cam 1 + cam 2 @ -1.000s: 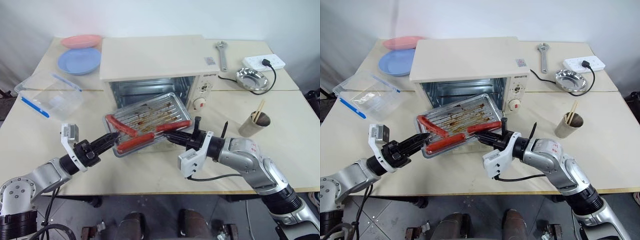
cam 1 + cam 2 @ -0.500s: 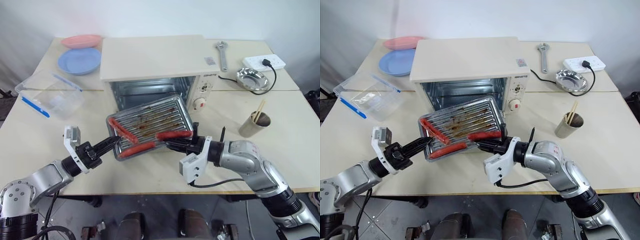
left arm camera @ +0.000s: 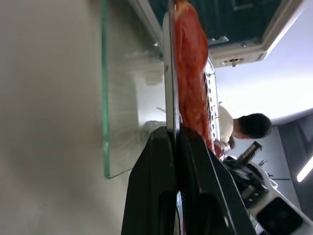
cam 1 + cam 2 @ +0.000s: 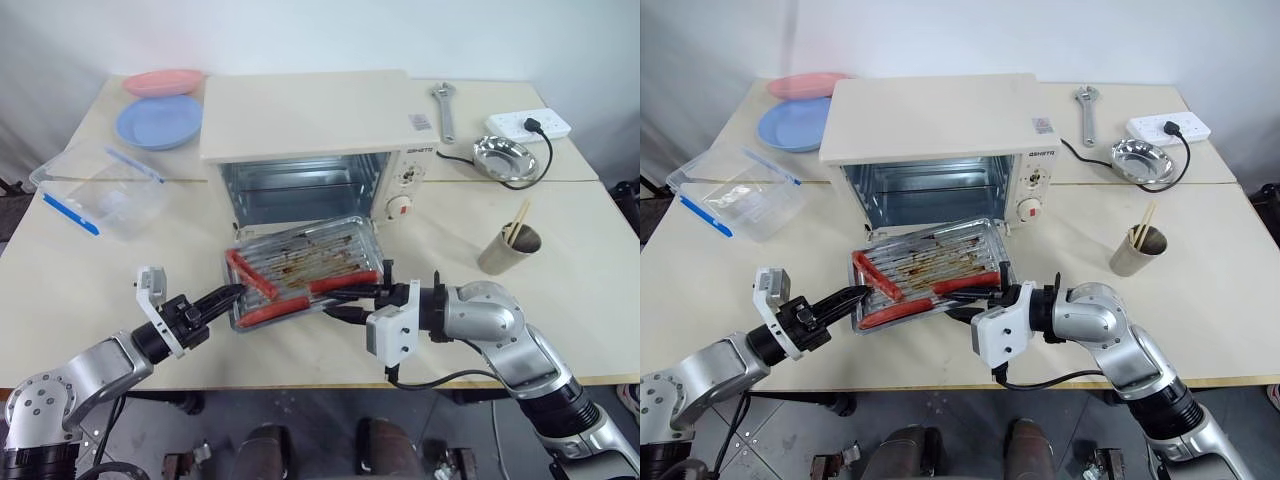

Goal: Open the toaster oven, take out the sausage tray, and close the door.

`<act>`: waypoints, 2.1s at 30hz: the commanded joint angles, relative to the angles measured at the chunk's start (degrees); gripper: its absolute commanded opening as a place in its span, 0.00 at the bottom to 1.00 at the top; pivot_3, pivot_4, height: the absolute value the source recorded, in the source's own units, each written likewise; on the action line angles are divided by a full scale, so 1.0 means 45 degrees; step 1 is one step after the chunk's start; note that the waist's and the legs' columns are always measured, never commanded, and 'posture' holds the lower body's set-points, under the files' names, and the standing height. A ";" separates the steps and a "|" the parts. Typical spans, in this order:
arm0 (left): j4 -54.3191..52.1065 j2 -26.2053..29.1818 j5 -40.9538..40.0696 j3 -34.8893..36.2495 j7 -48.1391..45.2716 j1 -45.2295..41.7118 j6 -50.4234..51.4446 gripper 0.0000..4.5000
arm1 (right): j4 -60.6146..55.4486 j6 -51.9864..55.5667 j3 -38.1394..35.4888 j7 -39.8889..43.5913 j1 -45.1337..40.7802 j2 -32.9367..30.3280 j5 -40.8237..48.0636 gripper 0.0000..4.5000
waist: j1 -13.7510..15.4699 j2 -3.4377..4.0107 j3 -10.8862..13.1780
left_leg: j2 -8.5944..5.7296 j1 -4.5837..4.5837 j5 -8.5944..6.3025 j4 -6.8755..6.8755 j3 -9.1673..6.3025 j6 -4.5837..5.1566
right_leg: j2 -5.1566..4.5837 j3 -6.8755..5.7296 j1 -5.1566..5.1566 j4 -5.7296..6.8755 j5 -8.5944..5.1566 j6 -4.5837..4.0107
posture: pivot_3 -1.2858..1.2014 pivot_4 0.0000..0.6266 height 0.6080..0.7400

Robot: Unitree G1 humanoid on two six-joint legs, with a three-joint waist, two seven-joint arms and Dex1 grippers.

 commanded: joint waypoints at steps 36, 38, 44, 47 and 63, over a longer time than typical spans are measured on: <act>-0.4753 -0.3023 -0.0674 0.1623 0.0015 0.5417 -0.3339 0.00 | 0.8399 0.1892 -0.2687 0.6899 -0.2907 -0.1483 0.6283 0.03 | -0.0010 0.0012 0.0008 | 0.0003 -0.0001 -0.0029 0.0008 0.0065 0.0032 | 0.0000 0.0034 0.0011 -0.0094 0.0007 -0.0007 | 0.52 0.24 1.00; -0.5344 -0.3518 -0.0674 0.1862 -0.0038 0.6043 -0.3963 0.00 | 0.9574 0.1041 -0.2417 0.7388 -0.3052 -0.1456 0.5716 0.01 | -0.0008 0.0012 0.0008 | 0.0003 -0.0001 -0.0029 0.0009 0.0065 0.0032 | 0.0000 0.0035 0.0011 -0.0121 0.0007 -0.0007 | 0.52 0.24 1.00; -0.6481 -0.4511 -0.0674 0.2172 -0.0269 0.7982 -0.5112 0.00 | 1.1734 -0.0516 -0.2203 0.7738 -0.3510 -0.0847 0.4810 0.01 | -0.0029 0.0024 0.0014 | 0.0005 -0.0001 -0.0033 0.0012 0.0075 0.0031 | 0.0003 0.0040 0.0019 -0.0169 0.0010 -0.0012 | 0.52 0.24 1.00; -0.6909 -0.5223 -0.0655 0.2679 -0.0769 0.9521 -0.5585 0.00 | 1.3169 -0.1534 -0.1935 0.7115 -0.3889 -0.0418 0.3865 0.01 | -0.0064 0.0025 0.0016 | 0.0014 -0.0002 -0.0035 0.0023 0.0084 0.0029 | 0.0012 0.0045 0.0022 -0.0189 0.0025 -0.0035 | 0.52 0.24 1.00; -0.6722 -0.7017 -0.0673 0.3559 -0.2901 1.2335 -0.6916 0.00 | 1.5587 -0.3393 -0.1877 0.6983 -0.4410 0.0846 0.3060 0.01 | -0.0082 0.0026 0.0016 | 0.0058 -0.0001 -0.0064 0.0042 0.0093 0.0042 | 0.0049 0.0039 0.0052 -0.0268 0.0040 -0.0119 | 0.52 0.24 1.00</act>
